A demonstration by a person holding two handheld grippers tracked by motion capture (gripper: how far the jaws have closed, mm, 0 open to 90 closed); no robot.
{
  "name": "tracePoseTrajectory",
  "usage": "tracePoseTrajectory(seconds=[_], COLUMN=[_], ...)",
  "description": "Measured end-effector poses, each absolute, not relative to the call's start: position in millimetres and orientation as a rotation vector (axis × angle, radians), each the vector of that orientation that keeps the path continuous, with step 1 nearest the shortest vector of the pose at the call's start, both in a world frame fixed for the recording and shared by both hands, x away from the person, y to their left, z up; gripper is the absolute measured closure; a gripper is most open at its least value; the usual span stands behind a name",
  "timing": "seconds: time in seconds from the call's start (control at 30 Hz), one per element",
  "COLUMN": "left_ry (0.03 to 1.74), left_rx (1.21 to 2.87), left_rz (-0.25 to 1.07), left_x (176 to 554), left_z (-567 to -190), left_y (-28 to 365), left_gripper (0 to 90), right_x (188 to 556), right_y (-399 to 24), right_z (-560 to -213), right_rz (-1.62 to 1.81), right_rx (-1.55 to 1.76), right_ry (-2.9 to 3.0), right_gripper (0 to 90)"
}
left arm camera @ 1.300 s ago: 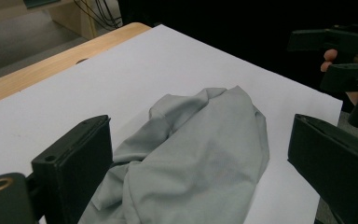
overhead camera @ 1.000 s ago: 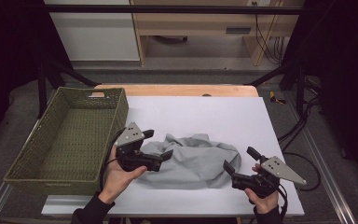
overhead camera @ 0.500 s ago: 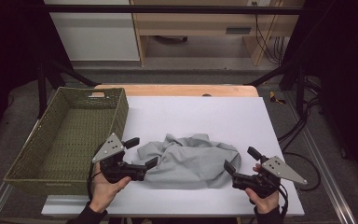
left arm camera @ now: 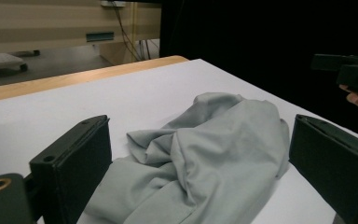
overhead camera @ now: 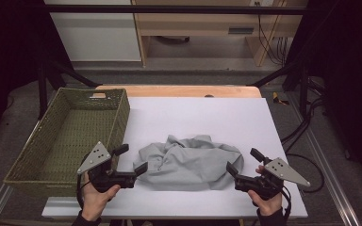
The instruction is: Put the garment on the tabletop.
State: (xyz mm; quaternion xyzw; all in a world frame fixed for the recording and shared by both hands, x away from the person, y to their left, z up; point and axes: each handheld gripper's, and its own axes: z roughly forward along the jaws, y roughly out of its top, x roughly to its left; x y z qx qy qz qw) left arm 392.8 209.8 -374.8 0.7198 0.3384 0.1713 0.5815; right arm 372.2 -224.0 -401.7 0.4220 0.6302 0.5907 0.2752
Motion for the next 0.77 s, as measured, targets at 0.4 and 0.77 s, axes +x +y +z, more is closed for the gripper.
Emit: tracePoseTrajectory(seconds=[0.4, 0.77], left_ry=[0.831, 0.852], left_rx=[1.658, 1.662], left_rz=[0.434, 0.440], left_x=[385, 387], left_z=[-380, -383], left_y=[227, 232], left_gripper=[4.9, 4.9], right_x=[371, 372], right_y=[-224, -226], right_z=[-402, -404], right_rz=[1.581, 1.571], right_rx=[1.136, 1.148], right_ry=[1.699, 1.703], right_gripper=[2.1, 2.2])
